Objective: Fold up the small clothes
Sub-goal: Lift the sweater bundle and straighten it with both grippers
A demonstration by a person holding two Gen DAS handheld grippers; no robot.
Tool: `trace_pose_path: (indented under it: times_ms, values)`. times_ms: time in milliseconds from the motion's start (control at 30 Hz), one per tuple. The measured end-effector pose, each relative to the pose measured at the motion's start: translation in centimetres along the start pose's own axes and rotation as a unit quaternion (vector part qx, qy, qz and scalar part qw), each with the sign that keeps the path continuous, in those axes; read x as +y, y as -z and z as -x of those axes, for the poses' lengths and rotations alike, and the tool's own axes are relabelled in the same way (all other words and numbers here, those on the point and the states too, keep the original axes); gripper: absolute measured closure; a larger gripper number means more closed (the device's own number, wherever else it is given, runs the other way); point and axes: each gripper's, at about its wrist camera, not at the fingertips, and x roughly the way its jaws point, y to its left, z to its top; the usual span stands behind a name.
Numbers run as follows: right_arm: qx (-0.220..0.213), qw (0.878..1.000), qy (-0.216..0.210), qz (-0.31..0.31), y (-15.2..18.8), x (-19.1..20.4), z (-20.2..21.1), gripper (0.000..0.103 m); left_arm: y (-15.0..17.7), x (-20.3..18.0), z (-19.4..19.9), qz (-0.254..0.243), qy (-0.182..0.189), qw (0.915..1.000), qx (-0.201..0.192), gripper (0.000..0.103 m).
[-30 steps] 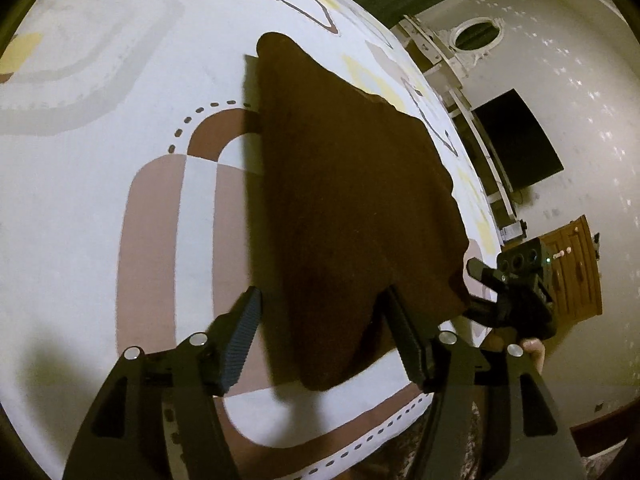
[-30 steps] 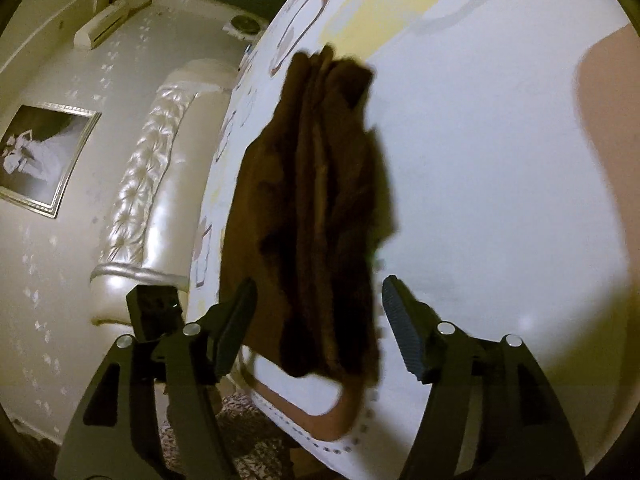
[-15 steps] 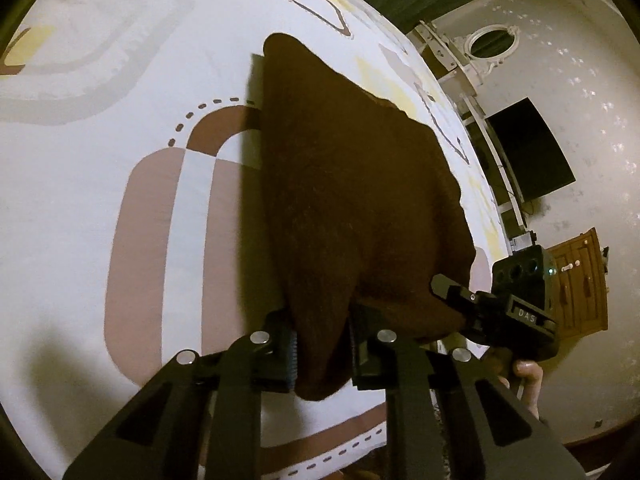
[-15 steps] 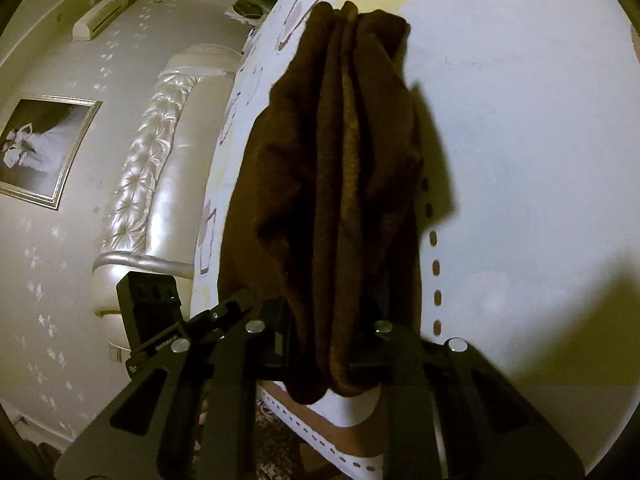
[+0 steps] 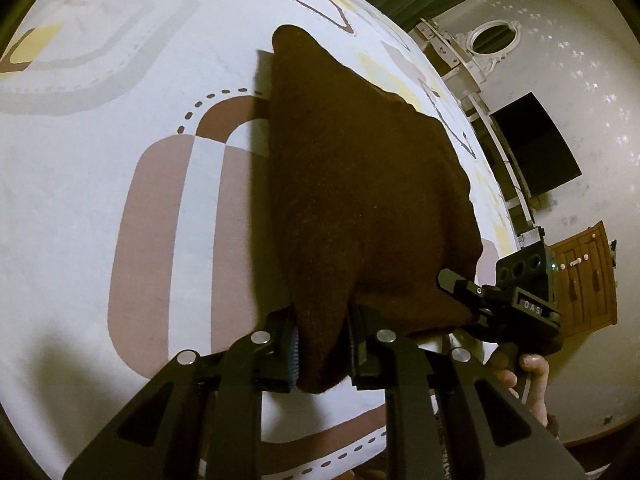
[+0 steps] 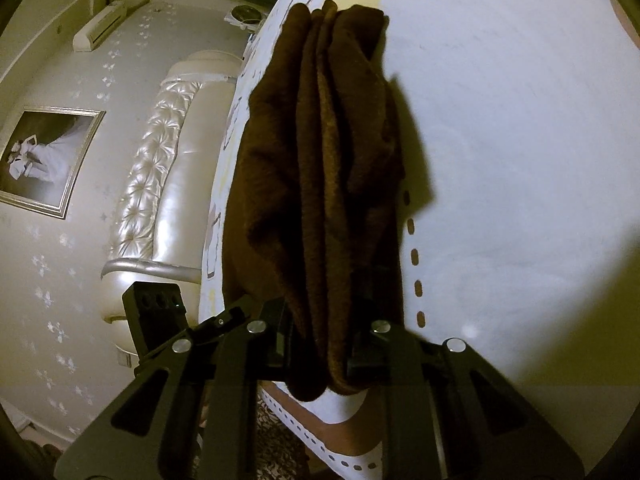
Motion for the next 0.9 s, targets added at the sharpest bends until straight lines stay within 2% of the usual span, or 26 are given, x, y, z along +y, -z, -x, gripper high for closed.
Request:
trace_pose_path:
  times_ms: [900]
  values:
    - [-0.022, 0.999, -0.006, -0.036, 0.7, -1.3, 2.8, 0.086, 0.9, -0.5, 0.1, -0.008, -0.024, 0.9997, -0.009, 0.081]
